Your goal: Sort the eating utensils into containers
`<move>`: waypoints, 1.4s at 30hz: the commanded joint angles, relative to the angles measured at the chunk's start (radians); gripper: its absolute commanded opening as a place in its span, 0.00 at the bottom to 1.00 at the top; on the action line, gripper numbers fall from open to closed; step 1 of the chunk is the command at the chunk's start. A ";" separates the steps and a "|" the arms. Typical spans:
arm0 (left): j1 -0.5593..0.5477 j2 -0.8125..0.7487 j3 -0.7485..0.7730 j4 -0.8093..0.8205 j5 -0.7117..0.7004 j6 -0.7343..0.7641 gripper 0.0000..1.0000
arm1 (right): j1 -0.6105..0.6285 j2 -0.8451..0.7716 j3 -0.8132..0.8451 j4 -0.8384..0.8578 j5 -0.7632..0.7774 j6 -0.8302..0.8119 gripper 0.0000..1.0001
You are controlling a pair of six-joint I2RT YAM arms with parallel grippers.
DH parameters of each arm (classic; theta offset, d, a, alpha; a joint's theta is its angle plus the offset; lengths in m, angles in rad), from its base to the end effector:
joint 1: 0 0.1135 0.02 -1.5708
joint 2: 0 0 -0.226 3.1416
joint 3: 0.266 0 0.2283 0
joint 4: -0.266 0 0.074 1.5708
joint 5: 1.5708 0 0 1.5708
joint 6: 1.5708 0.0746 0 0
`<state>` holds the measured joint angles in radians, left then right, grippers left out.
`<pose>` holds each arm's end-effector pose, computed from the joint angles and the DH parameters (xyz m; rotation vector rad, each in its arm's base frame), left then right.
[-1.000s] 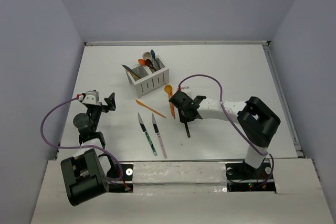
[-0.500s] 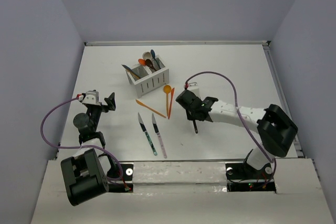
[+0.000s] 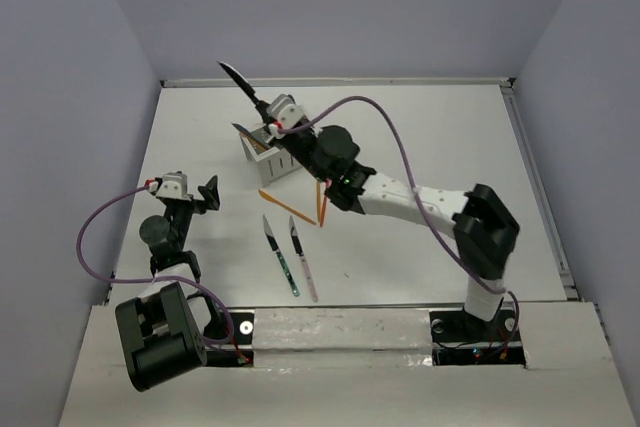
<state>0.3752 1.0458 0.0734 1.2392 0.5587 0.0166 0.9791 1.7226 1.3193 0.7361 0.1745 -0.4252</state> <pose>0.2125 0.0412 0.1971 0.2411 1.3236 -0.0332 0.2448 0.3411 0.3538 -0.6860 1.0471 0.3723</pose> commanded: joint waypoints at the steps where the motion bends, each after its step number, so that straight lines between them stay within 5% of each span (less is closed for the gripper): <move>1: 0.005 0.003 0.028 0.082 -0.035 -0.061 0.99 | 0.004 0.278 0.300 0.095 -0.167 -0.178 0.00; 5: 0.004 -0.068 0.169 -0.162 0.033 -0.092 0.99 | -0.034 0.411 0.469 0.059 -0.233 -0.121 0.00; 8: 0.004 -0.087 0.207 -0.161 0.208 -0.141 0.99 | -0.066 0.463 0.492 0.051 -0.288 -0.043 0.00; 16: 0.004 0.095 0.065 0.296 0.487 -0.302 0.99 | -0.076 0.531 0.423 0.080 -0.274 0.013 0.00; 25: 0.060 0.287 0.057 0.584 0.514 -0.402 0.99 | -0.131 0.601 0.405 0.095 -0.299 0.063 0.00; 34: 0.060 0.253 0.028 0.574 0.477 -0.372 0.99 | -0.131 0.597 0.290 0.163 -0.287 0.057 0.00; 35: 0.059 0.260 0.029 0.577 0.477 -0.371 0.99 | -0.131 0.589 0.281 0.172 -0.280 0.054 0.04; 36: 0.059 0.261 0.029 0.579 0.477 -0.374 0.99 | -0.131 0.585 0.267 0.174 -0.277 0.052 0.21; 38: 0.060 0.264 0.031 0.582 0.477 -0.376 0.99 | -0.131 0.575 0.255 0.171 -0.273 0.049 0.38; 42: 0.059 0.261 0.028 0.582 0.475 -0.368 0.99 | -0.131 0.528 0.230 0.166 -0.268 0.043 0.56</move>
<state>0.4297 1.3239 0.1051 1.2942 1.0294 -0.3679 0.8471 2.3165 1.5803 0.8829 -0.1085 -0.3706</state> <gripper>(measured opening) 0.989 0.499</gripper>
